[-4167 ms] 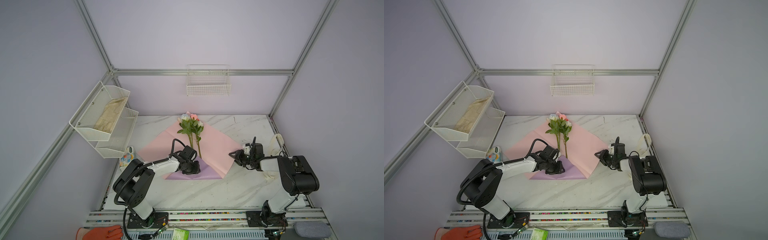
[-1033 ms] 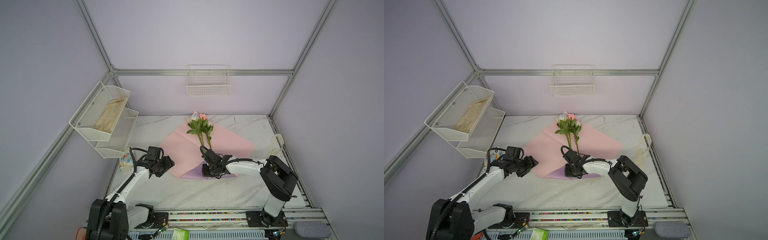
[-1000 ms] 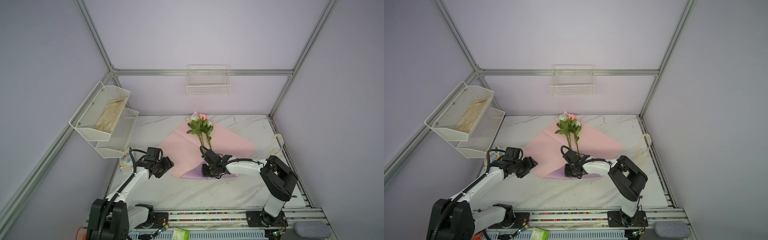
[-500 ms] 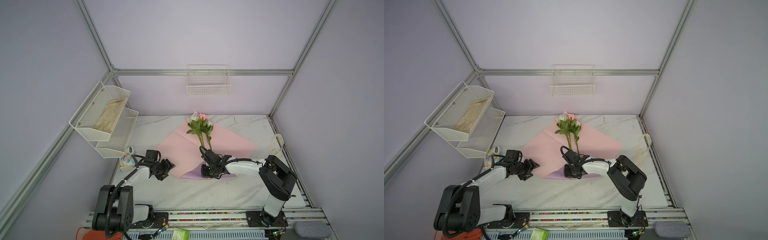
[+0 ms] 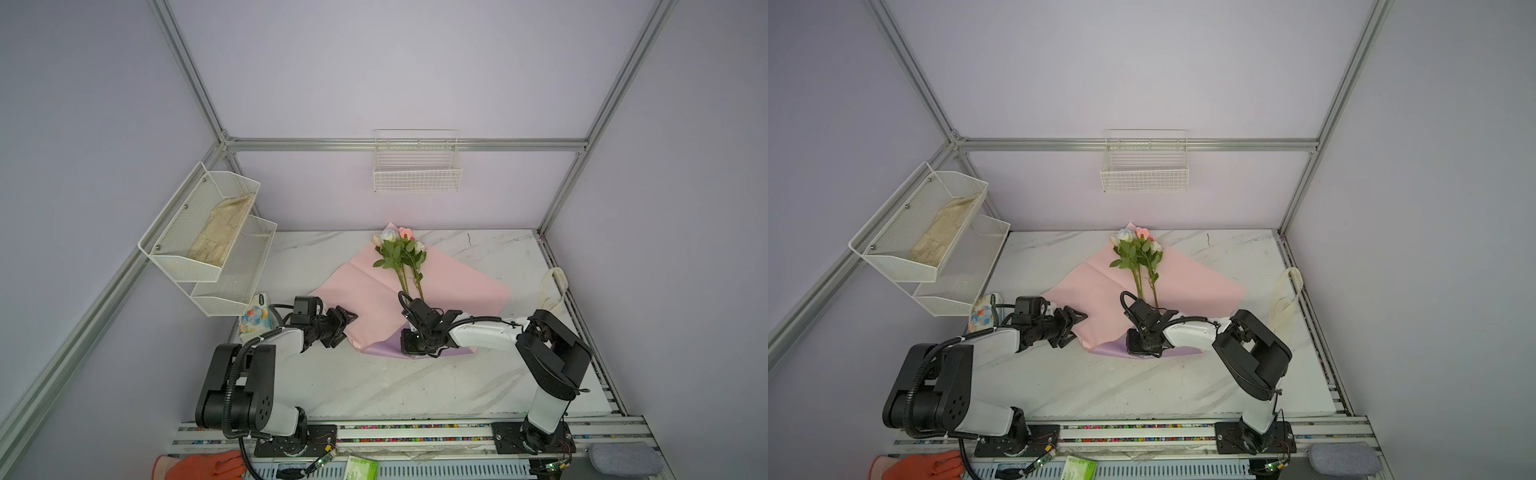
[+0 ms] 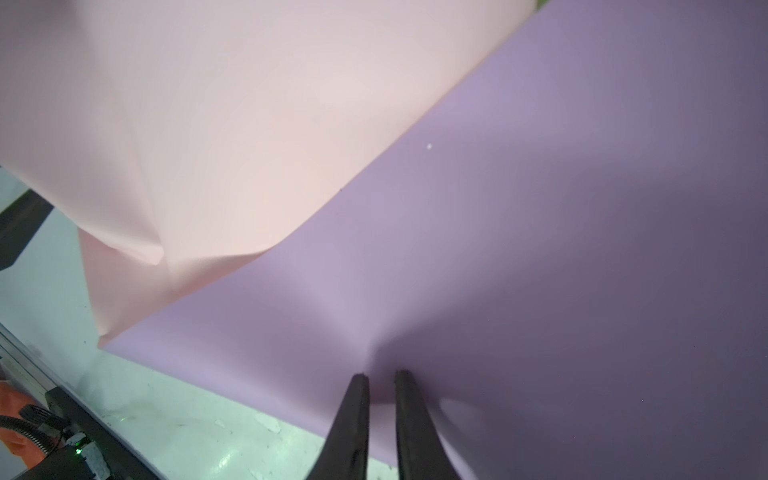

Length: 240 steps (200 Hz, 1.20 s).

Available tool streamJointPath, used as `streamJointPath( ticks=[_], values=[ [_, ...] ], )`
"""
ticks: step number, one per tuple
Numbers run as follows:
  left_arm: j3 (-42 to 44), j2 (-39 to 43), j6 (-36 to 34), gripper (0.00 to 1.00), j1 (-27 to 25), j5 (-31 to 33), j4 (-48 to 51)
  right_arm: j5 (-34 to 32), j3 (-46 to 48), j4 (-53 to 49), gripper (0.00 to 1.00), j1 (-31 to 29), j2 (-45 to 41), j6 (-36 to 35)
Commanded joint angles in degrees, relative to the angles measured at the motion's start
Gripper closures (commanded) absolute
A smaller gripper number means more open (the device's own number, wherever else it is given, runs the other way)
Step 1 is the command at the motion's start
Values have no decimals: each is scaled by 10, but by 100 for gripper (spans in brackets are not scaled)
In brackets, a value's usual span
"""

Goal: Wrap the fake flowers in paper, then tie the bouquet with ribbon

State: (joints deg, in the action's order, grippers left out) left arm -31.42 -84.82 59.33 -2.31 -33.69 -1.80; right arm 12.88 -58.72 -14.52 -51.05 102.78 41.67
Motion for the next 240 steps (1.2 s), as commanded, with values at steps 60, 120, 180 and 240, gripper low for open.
streamJointPath(
  ticks=[60,120,180,240],
  values=[
    [-89,-40,-89,39,43,65,80,-3,3,-21,82,-4,27,-3],
    [-110,3,-143,86,29,57,101,5,-6,-9,81,-4,19,6],
    [-199,29,-213,94,-47,132,206,29,1,13,85,-4,17,7],
    [-311,3,-237,96,-131,160,269,21,18,19,90,-4,21,12]
  ],
)
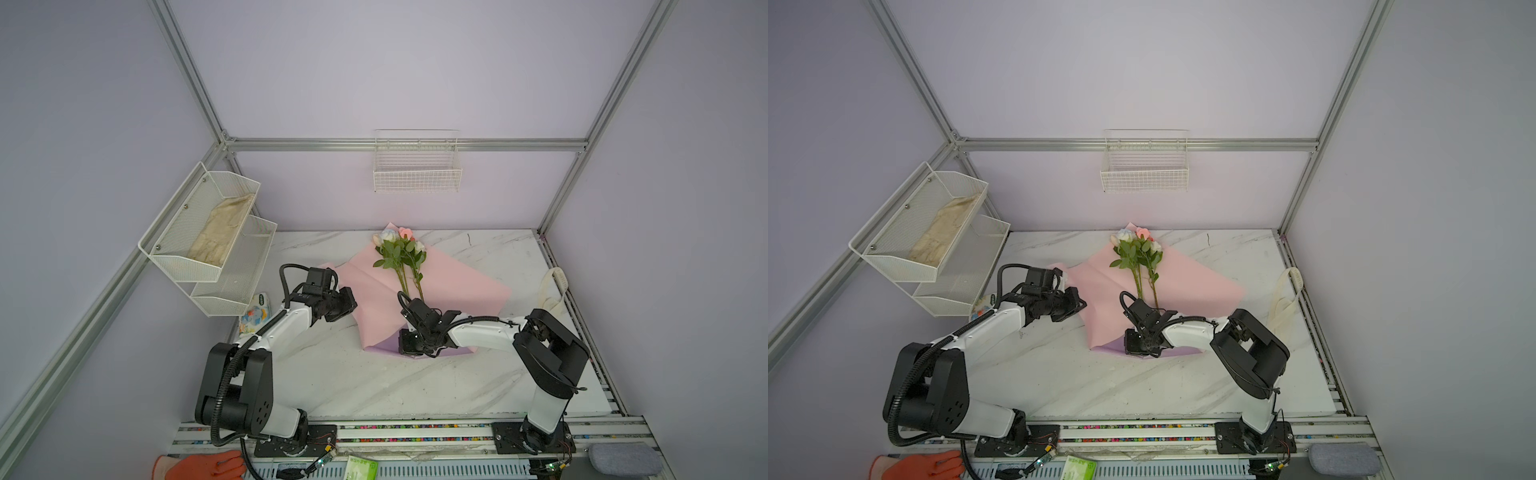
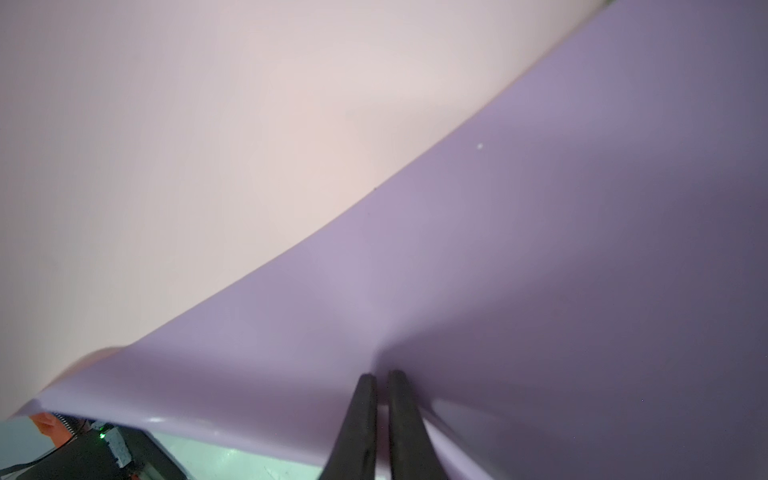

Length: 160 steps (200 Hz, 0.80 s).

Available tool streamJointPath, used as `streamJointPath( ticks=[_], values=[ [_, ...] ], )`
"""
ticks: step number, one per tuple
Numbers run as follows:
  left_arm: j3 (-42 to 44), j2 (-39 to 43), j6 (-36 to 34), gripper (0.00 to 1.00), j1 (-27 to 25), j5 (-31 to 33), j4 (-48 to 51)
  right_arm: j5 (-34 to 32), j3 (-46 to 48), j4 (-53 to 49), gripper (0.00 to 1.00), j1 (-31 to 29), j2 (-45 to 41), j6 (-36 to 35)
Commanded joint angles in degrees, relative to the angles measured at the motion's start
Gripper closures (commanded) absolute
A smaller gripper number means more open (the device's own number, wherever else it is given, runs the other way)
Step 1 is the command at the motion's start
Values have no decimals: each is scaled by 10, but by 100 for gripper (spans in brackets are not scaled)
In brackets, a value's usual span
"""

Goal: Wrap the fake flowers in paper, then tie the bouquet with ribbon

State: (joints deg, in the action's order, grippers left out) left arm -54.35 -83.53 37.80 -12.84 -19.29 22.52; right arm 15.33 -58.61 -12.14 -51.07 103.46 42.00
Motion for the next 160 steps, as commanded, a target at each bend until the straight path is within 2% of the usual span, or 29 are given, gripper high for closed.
streamJointPath(
  ticks=[1,51,89,127,160],
  values=[
    [-83,-12,-22,96,-27,16,26,-3,18,-5,90,-3,15,9],
    [-183,-80,-15,96,-91,-14,52,0,33,11,91,-2,11,15],
    [-240,-136,-8,96,-115,-33,60,11,45,36,90,0,5,22],
    [-265,-165,-13,96,-131,-36,71,19,63,67,90,6,-24,35],
    [-273,-182,-16,96,-139,-35,71,18,90,101,84,20,-86,56]
  ],
)
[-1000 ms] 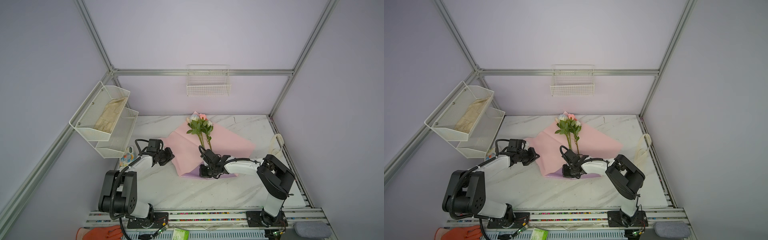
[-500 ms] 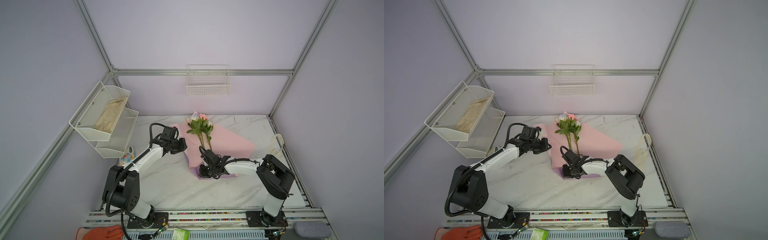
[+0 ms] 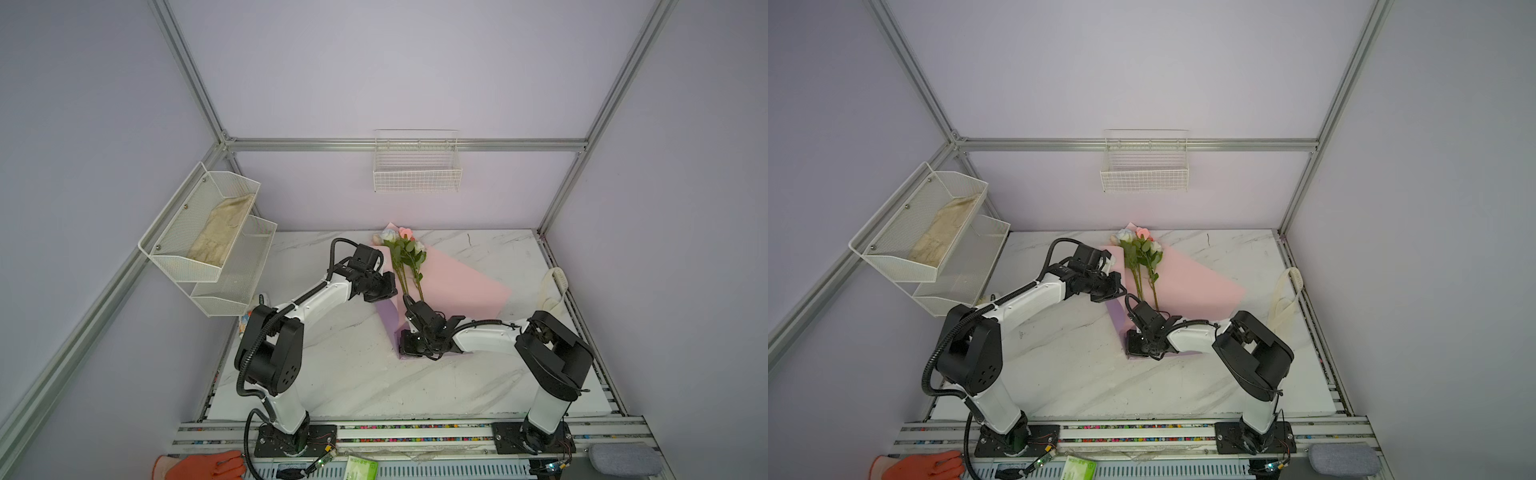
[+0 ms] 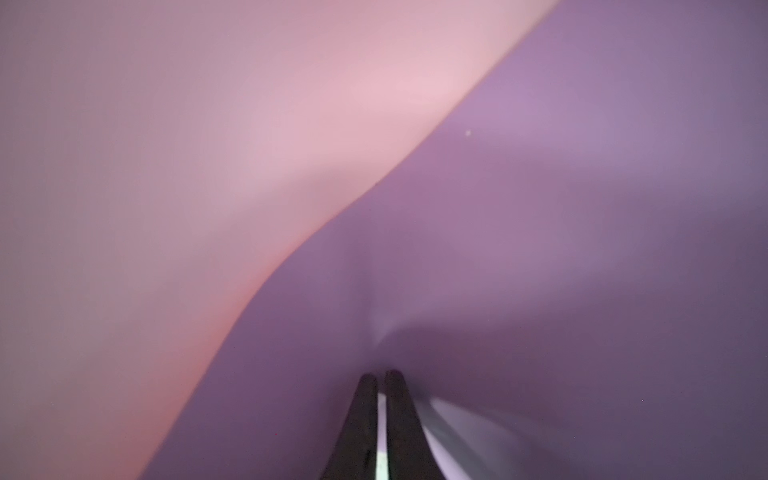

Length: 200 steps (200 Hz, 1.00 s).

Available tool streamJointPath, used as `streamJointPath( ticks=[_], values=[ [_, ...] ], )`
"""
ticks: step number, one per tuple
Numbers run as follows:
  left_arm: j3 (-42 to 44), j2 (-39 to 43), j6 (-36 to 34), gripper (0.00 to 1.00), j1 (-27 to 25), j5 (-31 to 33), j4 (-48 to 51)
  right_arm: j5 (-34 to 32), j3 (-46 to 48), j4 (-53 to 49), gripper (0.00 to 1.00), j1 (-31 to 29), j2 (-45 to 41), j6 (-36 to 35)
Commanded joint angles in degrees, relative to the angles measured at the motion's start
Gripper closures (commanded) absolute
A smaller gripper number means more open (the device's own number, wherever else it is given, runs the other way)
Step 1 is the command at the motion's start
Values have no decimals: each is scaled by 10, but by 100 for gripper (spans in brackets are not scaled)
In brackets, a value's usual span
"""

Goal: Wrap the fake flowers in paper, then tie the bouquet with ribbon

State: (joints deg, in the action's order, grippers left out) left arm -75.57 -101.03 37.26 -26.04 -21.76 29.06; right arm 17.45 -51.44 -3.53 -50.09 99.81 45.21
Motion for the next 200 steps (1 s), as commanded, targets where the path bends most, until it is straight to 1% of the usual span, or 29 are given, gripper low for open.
streamJointPath(
  ticks=[1,36,46,66,79,87,102,125,139,153,161,171,193,200],
  values=[
    [-61,-7,-11,96,-7,-10,6,-4,19,15,84,11,-52,24],
    [-70,-16,-9,96,-13,1,6,-28,43,24,71,31,-143,30],
    [-74,-18,-6,96,-13,5,5,-35,49,31,64,32,-171,30],
    [-86,-26,-4,96,-14,5,5,-32,62,62,56,32,-208,44],
    [-91,-31,-5,96,-15,3,5,-25,64,88,53,32,-227,58],
    [-92,-33,-3,96,-16,1,5,-23,63,95,49,32,-228,66],
    [-94,-37,-3,96,-19,-1,4,-18,50,94,47,32,-214,67],
    [-98,-43,-1,96,-22,-2,3,-64,4,22,47,32,-152,60],
    [-100,-44,-1,96,-23,-3,3,-74,-9,21,45,32,-128,56],
    [-100,-45,-1,96,-24,-2,3,-60,-16,41,45,32,-104,61],
    [-100,-44,-1,96,-24,-1,3,-56,-26,42,48,32,-90,56],
    [-100,-45,-1,96,-24,0,3,-57,-37,32,54,32,-76,56],
    [-105,-49,0,95,-25,-3,3,-54,-28,32,65,38,-67,61],
    [-105,-48,-1,94,-25,-5,4,-47,-21,38,73,39,-67,60]
  ],
)
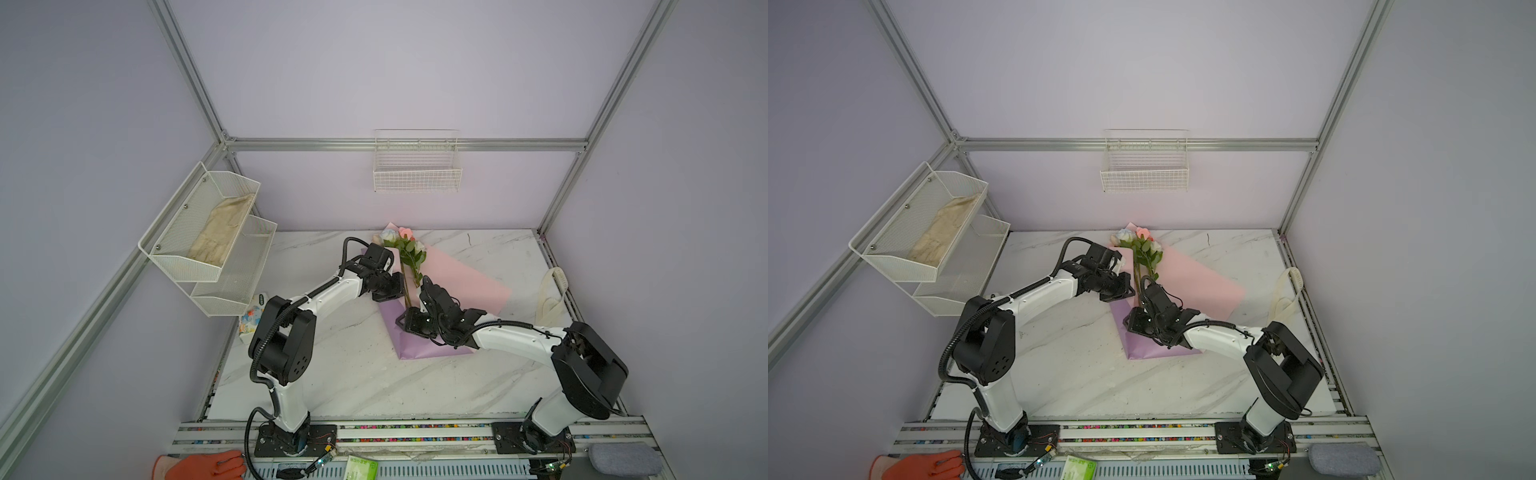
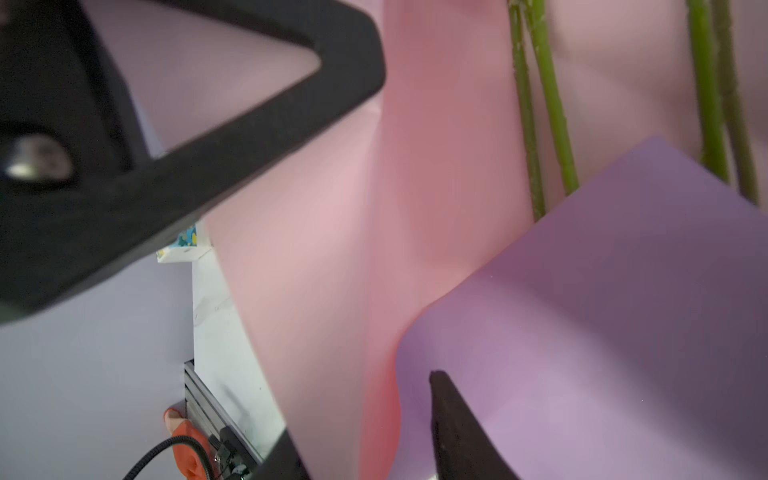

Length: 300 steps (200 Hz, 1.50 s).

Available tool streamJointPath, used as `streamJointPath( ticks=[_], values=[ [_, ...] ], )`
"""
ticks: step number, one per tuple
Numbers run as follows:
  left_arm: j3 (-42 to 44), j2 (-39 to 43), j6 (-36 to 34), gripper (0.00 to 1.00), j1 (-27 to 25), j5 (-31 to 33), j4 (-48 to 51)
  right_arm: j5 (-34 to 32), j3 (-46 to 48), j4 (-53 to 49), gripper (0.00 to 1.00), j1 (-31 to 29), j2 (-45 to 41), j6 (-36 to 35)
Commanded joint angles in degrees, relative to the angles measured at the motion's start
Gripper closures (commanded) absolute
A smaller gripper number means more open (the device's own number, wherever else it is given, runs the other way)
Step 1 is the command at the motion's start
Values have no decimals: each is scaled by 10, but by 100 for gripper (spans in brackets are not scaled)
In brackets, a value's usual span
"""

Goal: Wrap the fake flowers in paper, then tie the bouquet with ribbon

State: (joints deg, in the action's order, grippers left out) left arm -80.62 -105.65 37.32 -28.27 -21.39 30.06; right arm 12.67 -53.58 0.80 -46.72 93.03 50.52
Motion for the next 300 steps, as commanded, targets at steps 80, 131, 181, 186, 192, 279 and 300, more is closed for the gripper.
streamJointPath(
  ticks=[80,131,181,186,192,279,300],
  values=[
    [-58,-3,-7,89,-3,-13,-3,56,37,12,57,35,-43,-19],
    [-79,-18,4,89,-3,-25,-7,19,-9,-6,49,34,-19,-29],
    [-77,-17,2,86,-3,-29,-6,-17,-28,-20,80,36,17,1],
    [-74,-13,1,84,-3,-30,-6,-18,-22,-16,83,36,15,1],
    [-70,-9,0,80,-3,-30,-5,-15,-14,-11,87,39,12,-1],
    [92,157,8,39,10,7,-48,41,87,83,95,79,-30,-1],
    [150,150,39,49,22,-52,-99,49,109,109,94,80,-30,7]
  ],
)
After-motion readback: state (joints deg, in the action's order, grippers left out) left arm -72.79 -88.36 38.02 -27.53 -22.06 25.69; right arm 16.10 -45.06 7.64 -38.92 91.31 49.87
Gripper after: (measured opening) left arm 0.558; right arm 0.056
